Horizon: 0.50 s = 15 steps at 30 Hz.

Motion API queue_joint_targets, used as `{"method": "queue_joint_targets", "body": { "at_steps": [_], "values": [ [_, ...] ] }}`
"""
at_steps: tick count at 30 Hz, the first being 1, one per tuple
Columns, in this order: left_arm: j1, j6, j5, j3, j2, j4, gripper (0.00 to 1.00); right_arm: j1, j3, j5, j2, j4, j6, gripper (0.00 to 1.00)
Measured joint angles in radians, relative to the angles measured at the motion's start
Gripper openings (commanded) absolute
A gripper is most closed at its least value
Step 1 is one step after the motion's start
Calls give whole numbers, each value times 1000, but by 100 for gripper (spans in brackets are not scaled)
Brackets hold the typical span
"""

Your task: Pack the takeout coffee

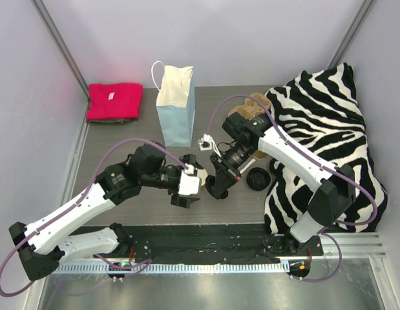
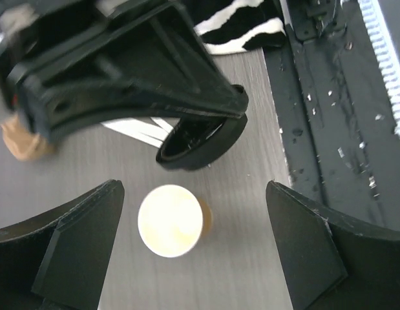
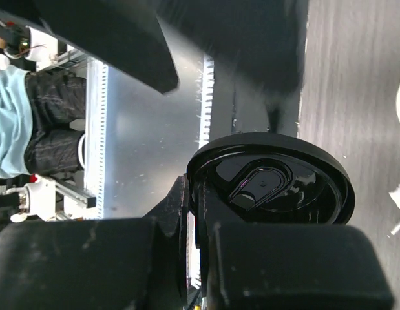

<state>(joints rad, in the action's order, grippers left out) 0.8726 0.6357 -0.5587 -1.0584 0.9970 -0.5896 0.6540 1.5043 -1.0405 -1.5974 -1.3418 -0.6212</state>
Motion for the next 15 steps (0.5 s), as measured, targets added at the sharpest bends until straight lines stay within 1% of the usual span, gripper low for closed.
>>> {"method": "queue_joint_targets", "body": {
  "at_steps": [4,9,11,15],
  "values": [
    [78,120,36,26,0,19,92,12,-5,-27,-3,-3,-2,1],
    [157,213,79,46,10,33,81,43,-5,-43,-9,-3,-1,1],
    [179,235,103,49,19,35,78,62,-5,-42,-13,-8,0,1],
    [201,260,145,65,29,43,64,85,-7,-47,-14,-20,0,1]
  ]
}}
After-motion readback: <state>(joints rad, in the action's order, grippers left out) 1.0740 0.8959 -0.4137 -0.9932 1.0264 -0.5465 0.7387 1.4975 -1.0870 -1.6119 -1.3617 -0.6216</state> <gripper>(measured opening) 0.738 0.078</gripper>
